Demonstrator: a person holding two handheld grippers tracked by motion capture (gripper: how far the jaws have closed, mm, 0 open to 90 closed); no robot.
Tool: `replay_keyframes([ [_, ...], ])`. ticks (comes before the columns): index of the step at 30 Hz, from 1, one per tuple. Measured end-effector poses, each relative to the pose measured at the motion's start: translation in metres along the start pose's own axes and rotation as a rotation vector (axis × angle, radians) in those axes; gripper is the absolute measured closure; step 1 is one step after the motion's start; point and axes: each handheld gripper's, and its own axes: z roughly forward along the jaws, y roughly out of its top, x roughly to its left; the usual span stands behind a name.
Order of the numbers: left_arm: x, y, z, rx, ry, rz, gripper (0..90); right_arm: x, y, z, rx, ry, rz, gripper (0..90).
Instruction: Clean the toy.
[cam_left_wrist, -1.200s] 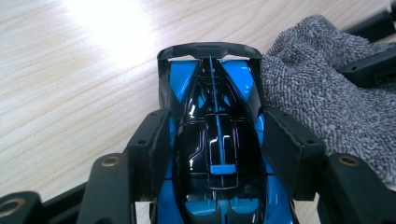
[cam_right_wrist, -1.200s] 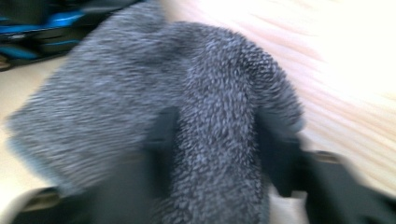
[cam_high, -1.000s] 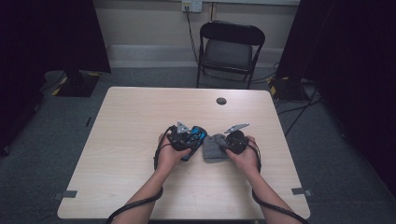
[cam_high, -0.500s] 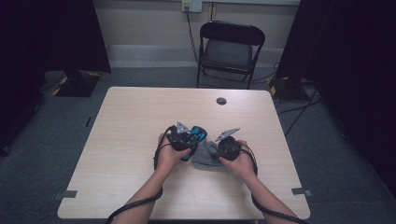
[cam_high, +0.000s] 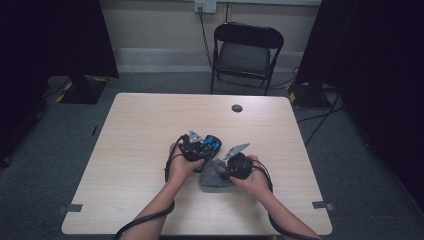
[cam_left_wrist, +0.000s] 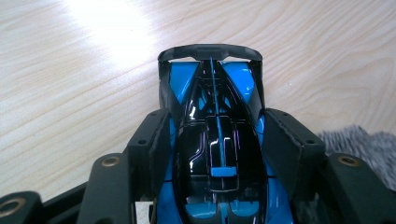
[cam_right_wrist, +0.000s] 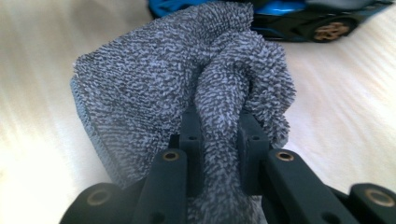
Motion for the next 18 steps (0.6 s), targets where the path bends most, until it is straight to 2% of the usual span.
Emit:
replay_keyframes([
  [4,0.000,0.000,0.000,-0.001,0.000,0.000,42.5,0.004,0.000,0.000,-0.002,0.014,-0.015,75.7],
  [10,0.000,0.000,0.000,-0.001,0.000,0.000,42.5,0.010,-0.002,0.001,-0.014,0.053,-0.007,75.8],
  [18,0.000,0.000,-0.001,0.002,0.001,0.001,42.5,0.018,-0.005,0.001,-0.034,0.101,-0.033,75.6],
])
